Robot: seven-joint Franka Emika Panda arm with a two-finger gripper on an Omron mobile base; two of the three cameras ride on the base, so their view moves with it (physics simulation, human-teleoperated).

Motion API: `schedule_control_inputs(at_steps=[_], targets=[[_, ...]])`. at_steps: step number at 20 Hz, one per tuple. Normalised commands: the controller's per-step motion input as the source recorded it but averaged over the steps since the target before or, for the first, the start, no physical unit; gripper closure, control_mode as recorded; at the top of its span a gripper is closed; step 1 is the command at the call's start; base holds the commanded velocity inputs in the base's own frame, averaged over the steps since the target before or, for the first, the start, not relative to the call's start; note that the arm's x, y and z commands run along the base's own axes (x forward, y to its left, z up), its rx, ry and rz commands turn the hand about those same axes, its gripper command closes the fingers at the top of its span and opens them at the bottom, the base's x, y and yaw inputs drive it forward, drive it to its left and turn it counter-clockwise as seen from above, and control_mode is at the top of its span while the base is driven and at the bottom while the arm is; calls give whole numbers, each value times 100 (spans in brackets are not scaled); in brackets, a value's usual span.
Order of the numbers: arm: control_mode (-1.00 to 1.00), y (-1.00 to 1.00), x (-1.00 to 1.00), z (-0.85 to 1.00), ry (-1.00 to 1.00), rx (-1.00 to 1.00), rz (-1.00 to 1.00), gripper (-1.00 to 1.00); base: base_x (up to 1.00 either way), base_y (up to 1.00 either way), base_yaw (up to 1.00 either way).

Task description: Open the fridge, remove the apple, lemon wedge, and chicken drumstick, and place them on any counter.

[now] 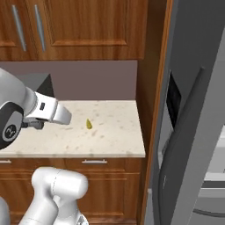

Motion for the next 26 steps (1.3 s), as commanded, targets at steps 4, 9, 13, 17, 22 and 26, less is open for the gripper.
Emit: schedule_control_inputs(at_steps=[4, 9, 13, 17, 22, 26], targets=[[100, 0, 0, 0, 0, 0, 0, -100, -100, -27, 4], [100, 0, 0, 0, 0, 0, 0, -100, -100, -21, 7], [100, 0, 0, 0, 0, 0, 0, -100, -100, -46, 15], [100, 0, 0, 0, 0, 0, 0, -100, -88, -62, 26], [100, 0, 0, 0, 0, 0, 0, -100, -57, -74, 40], [100, 0, 0, 0, 0, 0, 0, -100, -14, -89, 43]])
